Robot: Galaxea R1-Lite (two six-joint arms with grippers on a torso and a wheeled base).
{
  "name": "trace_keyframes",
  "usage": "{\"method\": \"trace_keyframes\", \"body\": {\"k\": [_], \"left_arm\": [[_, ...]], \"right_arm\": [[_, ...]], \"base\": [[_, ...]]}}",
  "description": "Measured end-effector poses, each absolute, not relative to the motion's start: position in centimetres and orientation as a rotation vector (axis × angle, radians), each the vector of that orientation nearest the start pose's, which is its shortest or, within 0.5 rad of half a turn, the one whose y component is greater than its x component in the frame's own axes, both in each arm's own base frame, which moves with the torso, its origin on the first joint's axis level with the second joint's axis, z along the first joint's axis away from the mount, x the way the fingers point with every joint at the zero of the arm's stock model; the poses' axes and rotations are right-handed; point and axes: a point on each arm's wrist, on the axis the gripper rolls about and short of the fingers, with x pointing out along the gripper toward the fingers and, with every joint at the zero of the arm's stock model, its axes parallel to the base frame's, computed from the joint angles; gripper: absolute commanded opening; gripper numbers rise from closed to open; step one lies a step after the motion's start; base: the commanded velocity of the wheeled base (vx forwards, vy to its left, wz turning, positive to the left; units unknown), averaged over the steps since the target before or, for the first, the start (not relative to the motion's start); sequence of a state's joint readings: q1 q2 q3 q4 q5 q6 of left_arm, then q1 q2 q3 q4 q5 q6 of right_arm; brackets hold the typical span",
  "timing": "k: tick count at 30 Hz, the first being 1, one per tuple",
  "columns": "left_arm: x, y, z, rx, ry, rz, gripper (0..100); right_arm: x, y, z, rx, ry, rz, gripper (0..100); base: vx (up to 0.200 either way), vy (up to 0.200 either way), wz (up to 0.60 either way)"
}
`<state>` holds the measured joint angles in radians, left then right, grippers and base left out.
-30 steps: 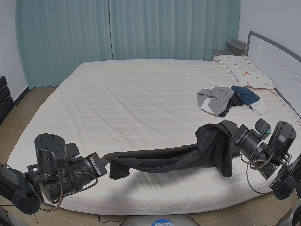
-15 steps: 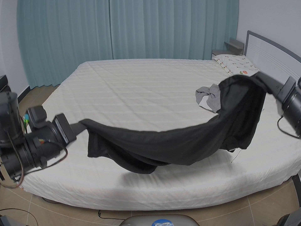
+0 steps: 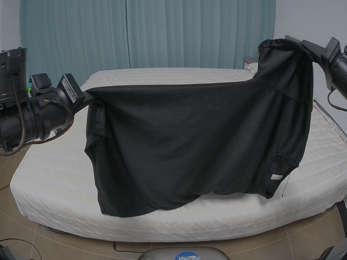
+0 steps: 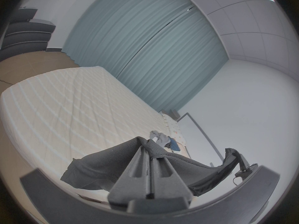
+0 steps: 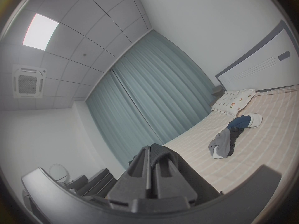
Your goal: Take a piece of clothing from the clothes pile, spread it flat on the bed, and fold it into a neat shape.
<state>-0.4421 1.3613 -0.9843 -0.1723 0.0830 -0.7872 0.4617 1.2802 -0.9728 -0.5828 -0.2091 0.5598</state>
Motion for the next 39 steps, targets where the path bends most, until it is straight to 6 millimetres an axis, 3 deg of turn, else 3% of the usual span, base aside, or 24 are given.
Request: {"method": "trace_keyframes", "body": {"k": [8,11,19,26,32,33,34,39], "left_arm": [[26.0,-10.3,25.9,-0.716,0.404,-0.206,0],[28.4,-10.3,25.1,-0.722,0.435,-0.202,0],[33.8,-10.7,21.2,-0.721,0.526,-0.164,0],[39.5,-12.1,13.7,-0.707,0.585,-0.115,0],[42.5,-13.0,7.9,-0.714,0.626,-0.069,0],[42.9,-13.1,6.9,-0.726,0.636,-0.058,100],[43.1,-13.2,6.4,-0.732,0.642,-0.053,100],[44.1,-13.9,3.3,-0.763,0.680,-0.022,100]], "right_arm": [[26.3,9.4,30.7,0.616,-0.150,0.229,0],[29.8,9.9,28.7,0.610,-0.139,0.203,0],[36.3,11.2,22.6,0.595,-0.103,0.169,0],[41.7,12.1,15.2,0.563,-0.007,0.120,0],[45.0,12.7,9.2,0.553,0.032,0.064,0],[45.5,12.7,8.2,0.552,0.033,0.053,0],[45.8,12.7,7.3,0.550,0.038,0.044,100],[46.7,12.9,2.8,0.531,0.103,0.013,100]], "base": [[0.200,0.000,0.00],[0.200,0.000,0.00],[0.075,0.000,0.00],[0.000,0.000,0.00],[0.000,0.000,0.00],[0.000,0.000,0.00],[0.000,0.000,0.00],[0.000,0.000,0.00]]}}
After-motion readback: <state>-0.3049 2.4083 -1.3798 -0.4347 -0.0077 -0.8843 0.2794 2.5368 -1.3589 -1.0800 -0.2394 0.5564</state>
